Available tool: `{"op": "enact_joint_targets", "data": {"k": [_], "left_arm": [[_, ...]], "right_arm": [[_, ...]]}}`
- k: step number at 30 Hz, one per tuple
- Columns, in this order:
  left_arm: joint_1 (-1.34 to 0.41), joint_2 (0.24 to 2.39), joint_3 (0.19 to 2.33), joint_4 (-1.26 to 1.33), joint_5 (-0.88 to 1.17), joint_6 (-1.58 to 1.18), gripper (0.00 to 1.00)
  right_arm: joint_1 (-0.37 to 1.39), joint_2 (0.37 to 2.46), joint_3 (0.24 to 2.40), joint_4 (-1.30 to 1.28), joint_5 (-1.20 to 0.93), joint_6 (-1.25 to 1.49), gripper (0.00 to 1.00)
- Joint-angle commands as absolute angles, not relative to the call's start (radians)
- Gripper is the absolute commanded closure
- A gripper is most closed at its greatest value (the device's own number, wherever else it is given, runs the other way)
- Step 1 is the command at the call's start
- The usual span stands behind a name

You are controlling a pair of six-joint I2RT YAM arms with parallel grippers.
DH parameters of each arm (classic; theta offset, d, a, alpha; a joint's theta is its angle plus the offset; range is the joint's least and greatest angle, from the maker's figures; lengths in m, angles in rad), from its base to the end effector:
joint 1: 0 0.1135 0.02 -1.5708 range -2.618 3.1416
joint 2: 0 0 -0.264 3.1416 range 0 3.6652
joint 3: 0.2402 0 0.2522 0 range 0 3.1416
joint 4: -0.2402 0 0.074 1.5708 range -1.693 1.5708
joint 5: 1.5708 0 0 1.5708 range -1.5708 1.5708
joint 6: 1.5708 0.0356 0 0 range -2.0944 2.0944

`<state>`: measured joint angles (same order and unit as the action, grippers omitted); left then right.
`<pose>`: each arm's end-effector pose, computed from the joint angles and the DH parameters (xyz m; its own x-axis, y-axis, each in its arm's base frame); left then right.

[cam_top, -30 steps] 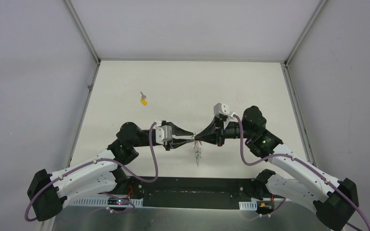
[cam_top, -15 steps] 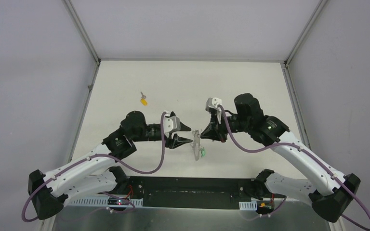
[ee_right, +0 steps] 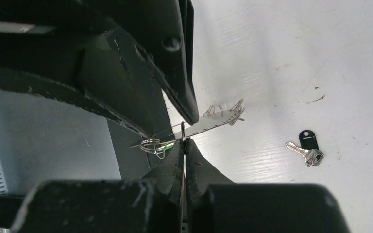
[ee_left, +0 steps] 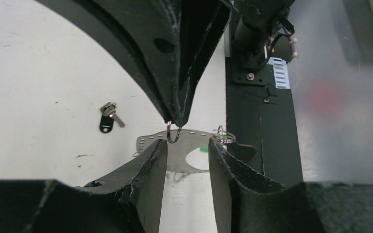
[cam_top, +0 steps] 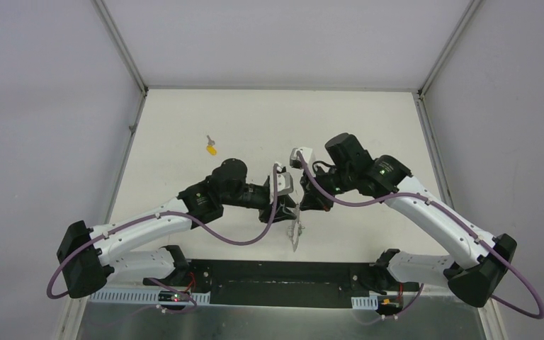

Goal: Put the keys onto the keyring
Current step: Adjust the keyring.

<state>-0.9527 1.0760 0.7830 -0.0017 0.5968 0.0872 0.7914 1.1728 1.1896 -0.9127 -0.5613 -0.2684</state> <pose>0.1259 -0.2117 0.3025 -0.0818 0.2394 -0.9675 0.9966 0.0203 -0.0793 0.1458 0.1746 0.3397 -0.3074 -0.6306 -0.7127 -0.9515 0.1983 0.2350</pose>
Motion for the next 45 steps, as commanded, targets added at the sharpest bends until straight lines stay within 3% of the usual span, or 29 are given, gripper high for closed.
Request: {"op": "enact_joint_targets", "data": {"k": [1,6,10,15,19,21,23,30,38,45], "left_arm": [[-0.981,1.093,0.820,0.073,0.589,0.069,0.64],[-0.993,1.101,0.811,0.101,0.558,0.078,0.75],[-0.995,1.096,0.808,0.103,0.549,0.100,1.00],[-0.995,1.084,0.796,0.101,0.536,0.103,1.00],[-0.994,1.043,0.774,0.121,0.480,0.070,1.00],[-0.995,1.013,0.742,0.174,0.443,0.039,1.00],[-0.994,0.981,0.697,0.288,0.422,0.007,1.00],[-0.996,0.927,0.578,0.625,0.475,-0.072,1.00],[-0.996,0.963,0.566,0.823,0.574,-0.090,1.00],[-0.996,0.957,0.559,0.880,0.590,-0.099,1.00]], "right_arm": [[0.805,1.163,1.236,-0.898,-0.565,-0.248,1.00],[0.815,1.156,1.221,-0.879,-0.578,-0.244,1.00],[0.818,1.150,1.211,-0.876,-0.580,-0.254,1.00],[0.817,1.140,1.206,-0.857,-0.561,-0.255,1.00],[0.818,1.067,1.140,-0.752,-0.493,-0.217,0.55],[0.818,0.997,1.076,-0.660,-0.469,-0.195,0.41],[0.818,0.914,0.994,-0.543,-0.468,-0.166,0.37],[0.816,0.687,0.787,-0.194,-0.475,-0.070,0.42],[0.816,0.680,0.748,-0.027,-0.537,-0.026,0.63],[0.816,0.643,0.698,0.101,-0.573,-0.003,0.72]]}}
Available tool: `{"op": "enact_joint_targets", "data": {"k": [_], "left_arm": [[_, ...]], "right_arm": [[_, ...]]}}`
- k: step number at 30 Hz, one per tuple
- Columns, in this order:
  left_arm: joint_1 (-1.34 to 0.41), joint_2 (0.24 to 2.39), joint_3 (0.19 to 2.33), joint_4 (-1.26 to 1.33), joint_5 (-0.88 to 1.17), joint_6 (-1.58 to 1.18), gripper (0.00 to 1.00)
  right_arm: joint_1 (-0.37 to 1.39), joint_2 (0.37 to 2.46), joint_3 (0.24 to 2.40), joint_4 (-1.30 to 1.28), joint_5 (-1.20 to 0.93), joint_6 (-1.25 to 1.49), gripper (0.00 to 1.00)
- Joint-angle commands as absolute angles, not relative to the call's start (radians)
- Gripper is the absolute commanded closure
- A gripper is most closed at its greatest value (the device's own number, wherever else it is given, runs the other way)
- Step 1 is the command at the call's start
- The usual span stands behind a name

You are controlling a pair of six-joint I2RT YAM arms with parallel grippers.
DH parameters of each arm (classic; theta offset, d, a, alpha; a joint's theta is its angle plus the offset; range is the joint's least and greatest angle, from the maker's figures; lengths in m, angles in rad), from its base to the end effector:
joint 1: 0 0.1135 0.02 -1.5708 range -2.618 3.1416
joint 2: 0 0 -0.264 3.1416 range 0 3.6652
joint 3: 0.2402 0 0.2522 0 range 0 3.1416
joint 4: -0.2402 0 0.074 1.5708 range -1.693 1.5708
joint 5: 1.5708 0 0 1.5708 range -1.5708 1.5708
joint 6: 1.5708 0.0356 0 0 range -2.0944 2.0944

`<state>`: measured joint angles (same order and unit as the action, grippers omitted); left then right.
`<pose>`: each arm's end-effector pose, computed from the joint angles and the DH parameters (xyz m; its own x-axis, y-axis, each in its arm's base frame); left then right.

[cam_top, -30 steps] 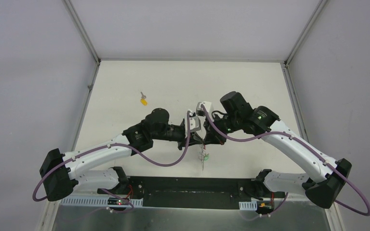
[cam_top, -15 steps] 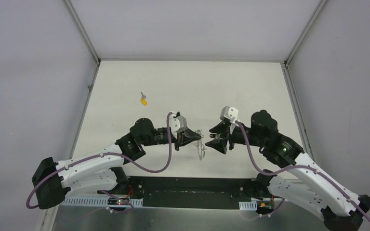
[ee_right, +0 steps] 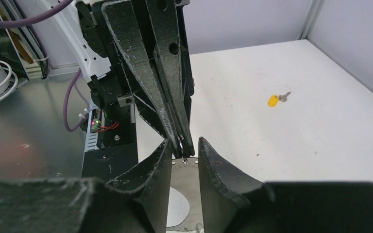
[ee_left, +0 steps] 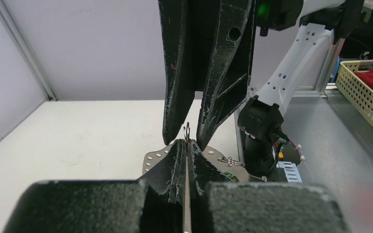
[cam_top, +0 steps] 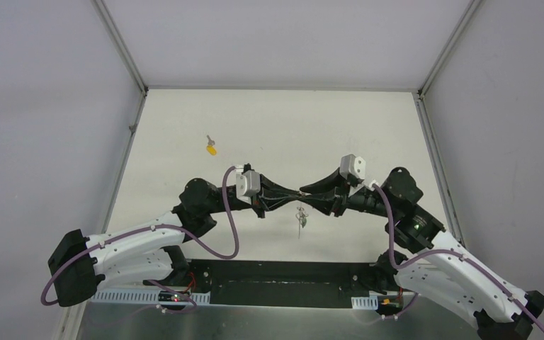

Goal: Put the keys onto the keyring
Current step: Adjust the keyring.

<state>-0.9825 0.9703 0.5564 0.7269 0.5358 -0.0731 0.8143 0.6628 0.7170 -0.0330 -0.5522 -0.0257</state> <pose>0.1063 -0.1921 0.3199 0.0985 -0.2608 -0.9604 0.9947 0.0542 0.0873 0.0945 0.1274 0.3513 0.0397 0.0102 -0.9992 -0.9784 0.2033 -0.0368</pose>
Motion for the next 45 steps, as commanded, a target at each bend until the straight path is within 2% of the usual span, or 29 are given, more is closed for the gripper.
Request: {"op": "enact_joint_targets", "data": {"k": [1,6,10,14,18,21,26,27,32,36,37,43,45], "left_arm": [[-0.996,0.953,0.555,0.886,0.586,-0.100,1.00],[-0.996,0.932,0.537,0.910,0.565,-0.101,1.00],[-0.997,0.927,0.538,0.902,0.572,-0.104,1.00],[-0.997,0.921,0.541,0.896,0.578,-0.100,1.00],[-0.997,0.917,0.546,0.894,0.586,-0.100,1.00],[-0.997,0.919,0.550,0.895,0.586,-0.104,1.00],[-0.997,0.924,0.556,0.896,0.594,-0.105,1.00],[-0.997,0.925,0.558,0.896,0.596,-0.106,1.00],[-0.997,0.927,0.563,0.894,0.599,-0.105,1.00],[-0.996,0.930,0.566,0.893,0.602,-0.110,1.00],[-0.996,0.930,0.567,0.894,0.602,-0.110,1.00],[-0.996,0.934,0.569,0.902,0.611,-0.112,1.00],[-0.997,0.932,0.568,0.897,0.611,-0.111,1.00]], "right_arm": [[0.817,0.637,0.692,0.105,-0.574,-0.003,0.72],[0.816,0.611,0.678,0.104,-0.565,-0.003,0.68],[0.816,0.607,0.677,0.106,-0.579,-0.003,0.70],[0.816,0.602,0.676,0.106,-0.577,-0.006,0.85],[0.816,0.603,0.678,0.107,-0.583,-0.009,0.95],[0.816,0.615,0.683,0.107,-0.607,-0.008,1.00],[0.816,0.627,0.694,0.104,-0.614,-0.006,1.00],[0.816,0.627,0.694,0.102,-0.611,-0.006,1.00],[0.816,0.631,0.693,0.094,-0.605,-0.003,0.68],[0.816,0.641,0.695,0.094,-0.622,-0.010,0.66],[0.816,0.644,0.696,0.093,-0.628,-0.012,0.68],[0.816,0.659,0.700,0.095,-0.657,-0.019,0.98],[0.816,0.660,0.701,0.093,-0.662,-0.023,1.00]]}}
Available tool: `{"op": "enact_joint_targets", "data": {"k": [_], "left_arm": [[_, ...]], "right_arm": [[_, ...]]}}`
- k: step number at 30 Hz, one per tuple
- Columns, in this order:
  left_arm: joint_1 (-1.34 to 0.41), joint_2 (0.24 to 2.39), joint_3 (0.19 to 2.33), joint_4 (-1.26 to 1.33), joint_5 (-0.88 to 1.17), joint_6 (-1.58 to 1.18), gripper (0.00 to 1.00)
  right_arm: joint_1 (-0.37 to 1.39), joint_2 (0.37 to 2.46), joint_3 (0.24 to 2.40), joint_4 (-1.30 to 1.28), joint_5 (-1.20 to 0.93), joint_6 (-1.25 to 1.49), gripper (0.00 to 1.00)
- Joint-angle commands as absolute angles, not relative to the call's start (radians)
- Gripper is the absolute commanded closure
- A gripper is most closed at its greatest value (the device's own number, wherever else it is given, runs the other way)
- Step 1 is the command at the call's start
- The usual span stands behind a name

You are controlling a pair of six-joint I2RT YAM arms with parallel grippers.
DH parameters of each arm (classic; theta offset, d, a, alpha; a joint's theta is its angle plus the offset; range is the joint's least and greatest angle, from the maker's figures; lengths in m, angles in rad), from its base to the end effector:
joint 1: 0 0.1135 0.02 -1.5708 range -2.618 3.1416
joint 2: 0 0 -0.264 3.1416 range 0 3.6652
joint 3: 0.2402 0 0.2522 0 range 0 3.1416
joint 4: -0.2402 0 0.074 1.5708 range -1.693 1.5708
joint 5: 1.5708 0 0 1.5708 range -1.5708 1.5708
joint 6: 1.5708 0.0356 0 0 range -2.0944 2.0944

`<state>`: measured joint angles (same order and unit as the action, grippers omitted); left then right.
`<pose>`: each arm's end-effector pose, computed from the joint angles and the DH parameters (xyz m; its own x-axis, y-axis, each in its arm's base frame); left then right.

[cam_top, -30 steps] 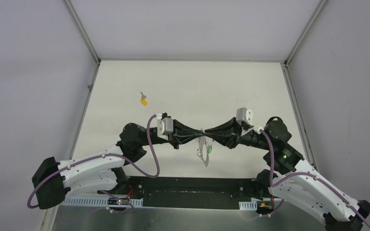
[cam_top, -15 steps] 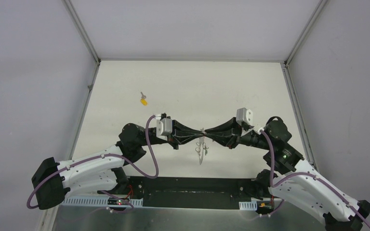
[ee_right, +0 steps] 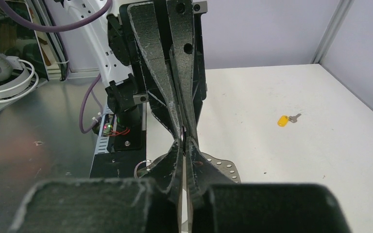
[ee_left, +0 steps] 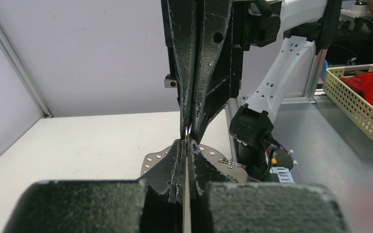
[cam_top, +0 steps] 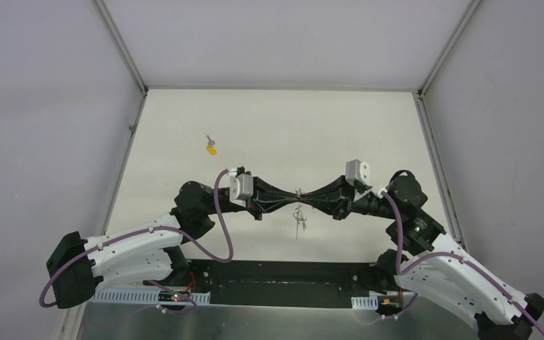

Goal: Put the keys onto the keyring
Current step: Adjust the keyring.

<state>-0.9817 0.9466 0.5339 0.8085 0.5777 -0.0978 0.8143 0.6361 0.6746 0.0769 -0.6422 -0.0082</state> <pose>0.1005 -0.1854 0.3245 0.1178 -0.3236 -0.9388 0.9927 0.0150 0.1195 0.0888 0.1251 0.3515 0.0871 0.0828 -0.9927 -0.9901 0.1176 -0.0771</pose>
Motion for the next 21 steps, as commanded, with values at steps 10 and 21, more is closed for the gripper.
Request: {"op": "enact_joint_targets", "data": {"k": [10,21], "left_arm": [[-0.997,0.840,0.550,0.724,0.548,-0.066,0.51],[-0.996,0.695,0.570,0.375,0.388,-0.012,0.24]], "right_arm": [[0.816,0.653,0.726,0.016,-0.612,-0.049,1.00],[0.815,0.660,0.759,-0.117,-0.471,-0.105,1.00]]}}
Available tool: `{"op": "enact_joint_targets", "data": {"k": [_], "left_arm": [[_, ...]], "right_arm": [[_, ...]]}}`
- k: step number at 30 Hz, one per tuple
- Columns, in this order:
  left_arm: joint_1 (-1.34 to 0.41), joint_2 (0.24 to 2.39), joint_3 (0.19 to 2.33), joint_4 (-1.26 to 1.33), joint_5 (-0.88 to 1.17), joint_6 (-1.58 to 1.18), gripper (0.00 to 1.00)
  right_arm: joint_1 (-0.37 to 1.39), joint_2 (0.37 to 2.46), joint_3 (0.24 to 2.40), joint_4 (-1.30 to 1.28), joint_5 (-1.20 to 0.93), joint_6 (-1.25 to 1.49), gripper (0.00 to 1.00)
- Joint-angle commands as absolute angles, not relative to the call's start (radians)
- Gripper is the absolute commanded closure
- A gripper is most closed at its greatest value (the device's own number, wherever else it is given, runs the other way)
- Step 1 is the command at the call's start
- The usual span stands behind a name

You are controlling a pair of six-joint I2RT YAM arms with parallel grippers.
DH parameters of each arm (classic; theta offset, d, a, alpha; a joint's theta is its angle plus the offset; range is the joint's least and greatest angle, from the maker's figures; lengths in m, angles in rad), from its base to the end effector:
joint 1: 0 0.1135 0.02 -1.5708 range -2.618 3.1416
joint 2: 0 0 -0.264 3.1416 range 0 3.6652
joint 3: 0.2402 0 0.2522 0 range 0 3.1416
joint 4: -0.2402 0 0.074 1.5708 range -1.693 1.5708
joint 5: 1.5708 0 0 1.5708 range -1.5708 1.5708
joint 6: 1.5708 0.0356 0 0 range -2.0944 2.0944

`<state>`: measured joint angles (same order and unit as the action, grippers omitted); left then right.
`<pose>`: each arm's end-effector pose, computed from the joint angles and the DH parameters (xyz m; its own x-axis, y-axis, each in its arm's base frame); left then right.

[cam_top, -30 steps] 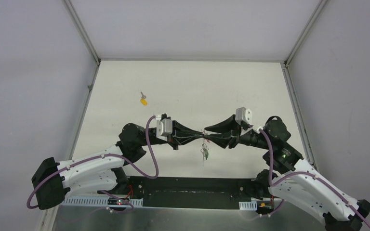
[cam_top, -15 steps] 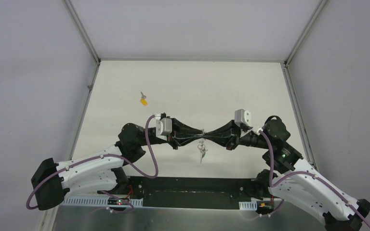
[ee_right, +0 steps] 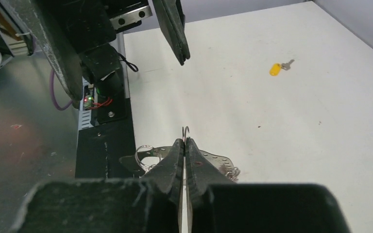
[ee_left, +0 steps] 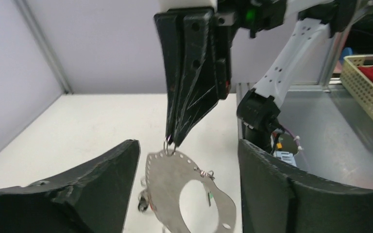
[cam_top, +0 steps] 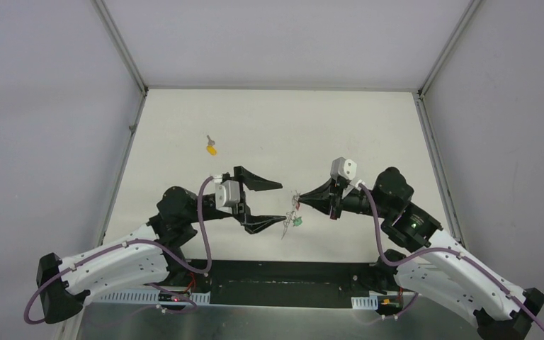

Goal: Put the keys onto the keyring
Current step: Adjust the keyring, then pick up the key from the center of the board.

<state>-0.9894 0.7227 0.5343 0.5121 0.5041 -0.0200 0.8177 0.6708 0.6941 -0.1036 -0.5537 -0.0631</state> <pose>0.0809 -0.1545 0.3346 0.1550 -0.2677 -0.9509 0.9865 0.0928 0.1347 0.0962 0.1300 0.3349 0.0070 -0.0710 -0.9975 -0.9805 0.1952 -0.0208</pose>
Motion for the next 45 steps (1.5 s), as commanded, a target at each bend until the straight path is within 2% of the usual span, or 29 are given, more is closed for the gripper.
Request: {"op": "enact_joint_targets", "data": {"k": [1,6,7,12,17,21,26,30,32,35,41,43,45], "left_arm": [[-0.996,0.692,0.571,0.354,0.343,-0.045,0.19],[-0.995,0.742,0.645,0.168,0.095,-0.177,0.02],[-0.994,0.770,0.675,0.112,0.052,-0.201,0.01],[-0.995,0.968,0.827,-0.125,-0.072,-0.298,0.01],[-0.980,1.218,0.997,-0.280,-0.093,-0.502,0.03],[-0.952,1.398,1.099,-0.320,-0.058,-0.708,0.06],[-0.920,1.602,1.175,-0.320,-0.027,-1.005,0.09],[-0.899,1.782,1.308,-0.334,0.110,-1.086,0.25],[-0.899,1.868,1.390,-0.359,0.165,-1.098,0.43],[-0.906,1.982,1.520,-0.461,0.188,-1.126,0.51],[-0.938,2.125,1.748,-0.723,0.099,-1.140,0.60],[-0.948,2.164,1.812,-0.814,0.055,-1.136,0.75],[-0.954,2.205,1.855,-0.875,0.043,-1.153,0.78]], "right_arm": [[0.815,0.660,0.764,-0.128,-0.455,-0.110,1.00],[0.815,0.644,0.794,-0.209,-0.326,-0.143,1.00],[0.815,0.637,0.799,-0.222,-0.288,-0.147,1.00],[0.815,0.596,0.827,-0.278,-0.104,-0.170,1.00],[0.815,0.552,0.857,-0.355,0.094,-0.186,1.00],[0.815,0.487,0.858,-0.399,0.249,-0.203,1.00],[0.815,0.388,0.848,-0.428,0.327,-0.223,1.00],[0.815,0.349,0.861,-0.465,0.345,-0.225,1.00],[0.815,0.335,0.867,-0.479,0.350,-0.222,1.00],[0.815,0.320,0.868,-0.486,0.352,-0.222,1.00],[0.815,0.297,0.874,-0.504,0.360,-0.219,1.00],[0.815,0.290,0.874,-0.507,0.365,-0.218,1.00],[0.815,0.286,0.873,-0.506,0.368,-0.214,1.00]]}}
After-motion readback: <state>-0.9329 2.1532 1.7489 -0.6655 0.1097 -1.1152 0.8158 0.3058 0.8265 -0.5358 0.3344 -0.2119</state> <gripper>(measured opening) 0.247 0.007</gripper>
